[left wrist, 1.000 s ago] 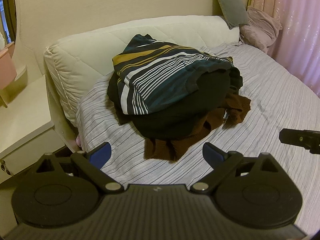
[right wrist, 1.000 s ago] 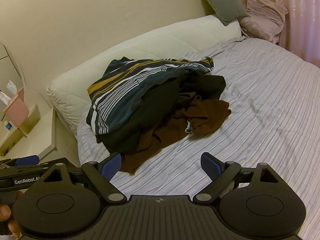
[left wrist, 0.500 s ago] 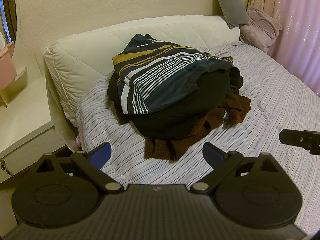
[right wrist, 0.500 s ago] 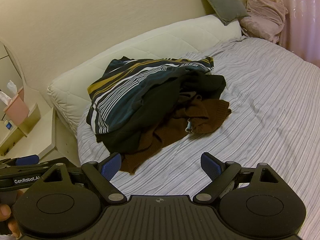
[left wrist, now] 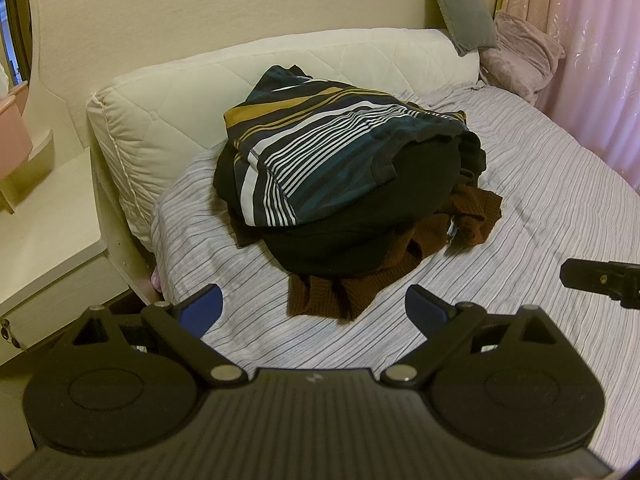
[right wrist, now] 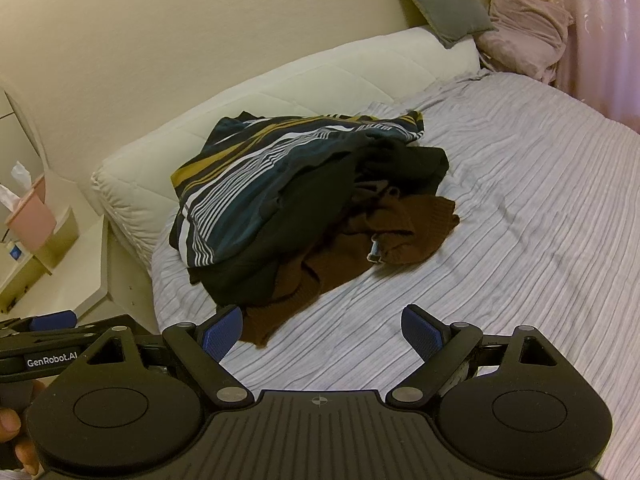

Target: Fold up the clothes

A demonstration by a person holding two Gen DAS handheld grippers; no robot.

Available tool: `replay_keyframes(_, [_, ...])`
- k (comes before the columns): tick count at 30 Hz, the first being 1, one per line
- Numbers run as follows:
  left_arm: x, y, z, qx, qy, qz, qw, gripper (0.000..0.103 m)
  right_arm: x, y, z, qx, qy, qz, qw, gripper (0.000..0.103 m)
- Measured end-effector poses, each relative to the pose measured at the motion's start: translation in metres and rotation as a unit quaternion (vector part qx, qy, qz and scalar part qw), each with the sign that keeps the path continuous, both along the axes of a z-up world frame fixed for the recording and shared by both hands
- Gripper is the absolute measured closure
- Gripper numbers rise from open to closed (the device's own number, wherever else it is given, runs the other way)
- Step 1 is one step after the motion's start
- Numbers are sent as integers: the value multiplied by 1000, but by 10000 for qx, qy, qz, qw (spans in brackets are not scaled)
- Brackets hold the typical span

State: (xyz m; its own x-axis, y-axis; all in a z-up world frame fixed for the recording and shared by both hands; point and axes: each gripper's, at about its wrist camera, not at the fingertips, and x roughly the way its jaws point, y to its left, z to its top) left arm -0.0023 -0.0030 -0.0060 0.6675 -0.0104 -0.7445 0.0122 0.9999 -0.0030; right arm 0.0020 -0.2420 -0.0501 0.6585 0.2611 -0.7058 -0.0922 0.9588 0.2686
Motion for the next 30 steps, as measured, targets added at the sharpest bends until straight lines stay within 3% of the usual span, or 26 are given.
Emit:
replay_keyframes(15, [4,-6,-3,10,57,-86,9999,7,-5,-8,0,18,17,-53,10000,14])
replay_keyframes(30, [-4,-37,2,327,-78,-509,9981,9,-23,-54,-1,156,-32,-170,9997,14])
